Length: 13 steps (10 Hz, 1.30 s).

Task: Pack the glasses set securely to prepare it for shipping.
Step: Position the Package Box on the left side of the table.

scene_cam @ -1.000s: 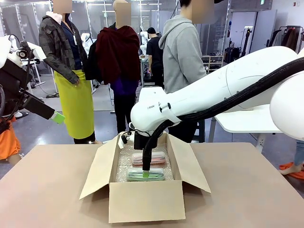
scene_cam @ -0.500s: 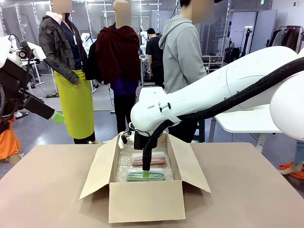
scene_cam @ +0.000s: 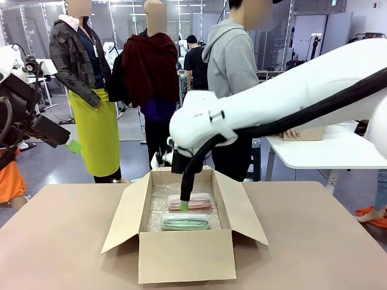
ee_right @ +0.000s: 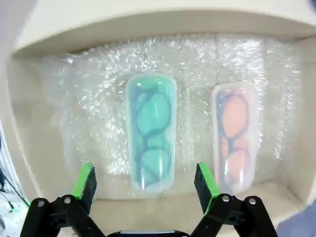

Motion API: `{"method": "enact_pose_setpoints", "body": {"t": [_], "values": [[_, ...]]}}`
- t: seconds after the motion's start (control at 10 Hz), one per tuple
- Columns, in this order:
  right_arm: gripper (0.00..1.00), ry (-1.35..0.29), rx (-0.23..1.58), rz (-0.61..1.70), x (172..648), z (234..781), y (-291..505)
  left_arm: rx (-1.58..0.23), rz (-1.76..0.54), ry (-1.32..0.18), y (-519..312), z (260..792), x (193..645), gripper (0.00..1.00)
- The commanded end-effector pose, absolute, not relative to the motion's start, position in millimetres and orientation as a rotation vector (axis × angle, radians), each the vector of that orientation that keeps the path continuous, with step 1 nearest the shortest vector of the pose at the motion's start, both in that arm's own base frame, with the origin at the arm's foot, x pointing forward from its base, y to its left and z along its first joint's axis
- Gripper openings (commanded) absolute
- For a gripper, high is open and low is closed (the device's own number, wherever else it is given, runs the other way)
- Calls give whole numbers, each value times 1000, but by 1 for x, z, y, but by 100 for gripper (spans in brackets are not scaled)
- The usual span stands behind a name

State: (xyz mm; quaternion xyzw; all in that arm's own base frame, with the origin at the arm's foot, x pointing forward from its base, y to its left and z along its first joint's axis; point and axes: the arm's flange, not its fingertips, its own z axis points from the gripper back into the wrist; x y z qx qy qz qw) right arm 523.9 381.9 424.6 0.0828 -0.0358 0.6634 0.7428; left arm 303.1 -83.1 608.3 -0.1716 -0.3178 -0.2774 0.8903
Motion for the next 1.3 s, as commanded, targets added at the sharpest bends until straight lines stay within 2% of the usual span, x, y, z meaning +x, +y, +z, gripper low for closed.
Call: {"method": "enact_pose_setpoints", "body": {"t": [0.0, 0.2, 0.7, 1.0, 1.2], "values": [[100, -150, 190, 1345, 485, 456, 345, -468, -492, -581, -76, 608, 314, 100], [100, -226, 225, 1238, 460, 482, 305, -539, -439, -546, -61, 598, 329, 100], [100, -421, 269, 947, 384, 505, 202, -670, -371, -432, -39, 563, 352, 100], [100, -557, 166, 671, 337, 515, 135, -680, -325, -372, -36, 542, 358, 100], [100, -560, 131, 601, 323, 518, 114, -679, -331, -324, -38, 535, 357, 100]]}}
